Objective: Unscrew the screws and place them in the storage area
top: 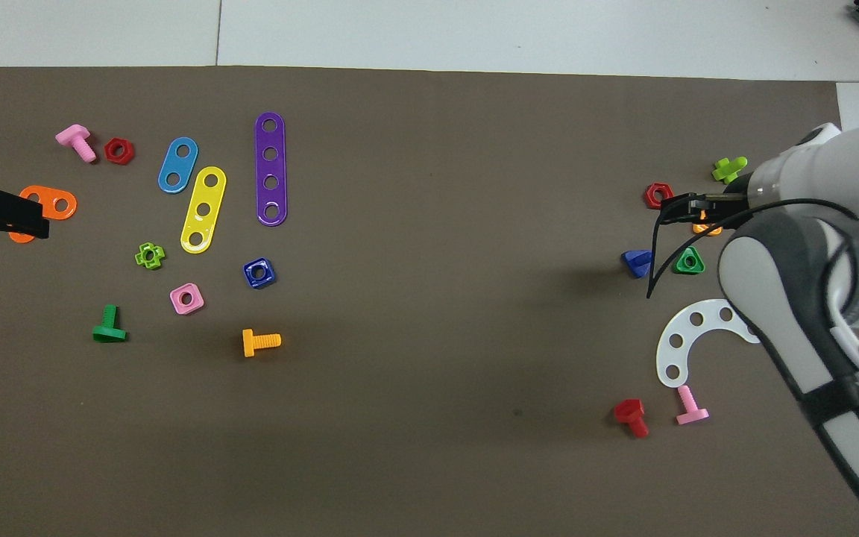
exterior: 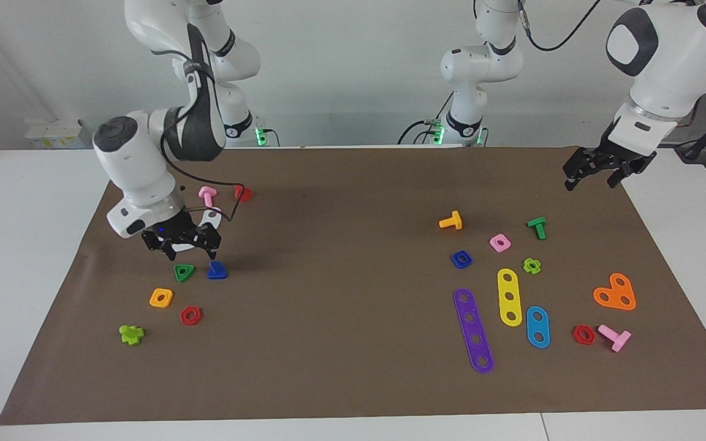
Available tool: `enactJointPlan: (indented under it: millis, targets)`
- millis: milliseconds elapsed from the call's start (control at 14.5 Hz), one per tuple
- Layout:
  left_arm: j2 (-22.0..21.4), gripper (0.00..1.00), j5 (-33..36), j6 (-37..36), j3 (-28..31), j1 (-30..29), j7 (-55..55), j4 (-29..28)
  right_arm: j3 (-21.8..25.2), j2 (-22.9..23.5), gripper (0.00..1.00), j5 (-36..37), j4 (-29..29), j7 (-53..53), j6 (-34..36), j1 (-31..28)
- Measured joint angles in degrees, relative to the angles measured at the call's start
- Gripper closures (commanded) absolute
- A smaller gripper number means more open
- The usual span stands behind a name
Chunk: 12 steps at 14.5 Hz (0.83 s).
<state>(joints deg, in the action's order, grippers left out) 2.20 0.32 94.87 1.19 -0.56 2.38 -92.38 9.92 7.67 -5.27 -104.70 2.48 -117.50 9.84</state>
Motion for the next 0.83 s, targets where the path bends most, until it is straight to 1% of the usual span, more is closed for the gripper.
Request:
enactJointPlan:
  millis: [138,275,344,481,619,825]
  targets:
    - [0.0,0.00,0.0,0.0,0.0,0.0,0.0,0.0,0.8,-3.2,0.00,2.1,5.4,0.4,9.3,-0.9]
    - [0.0,0.00,0.0,0.0,0.0,0.0,0.0,0.0,1.2,-6.4,0.00,3.3,9.2,0.4,18.2,-2.1]
    - [0.0,0.00,0.0,0.0,0.0,0.0,0.0,0.0,1.2,-7.6,0.00,4.1,11.1,0.4,22.9,-2.4]
    - [0.0,0.00,0.0,0.0,0.0,0.0,0.0,0.0,1.1,-8.5,0.00,6.0,15.1,0.4,31.0,-2.4]
    - [0.0,0.00,0.0,0.0,0.0,0.0,0.0,0.0,1.0,-8.6,0.00,6.5,17.7,0.4,34.6,-2.3]
    - [0.0,0.00,0.0,0.0,0.0,0.0,0.0,0.0,1.0,-9.4,0.00,6.5,16.6,0.4,35.3,-2.3]
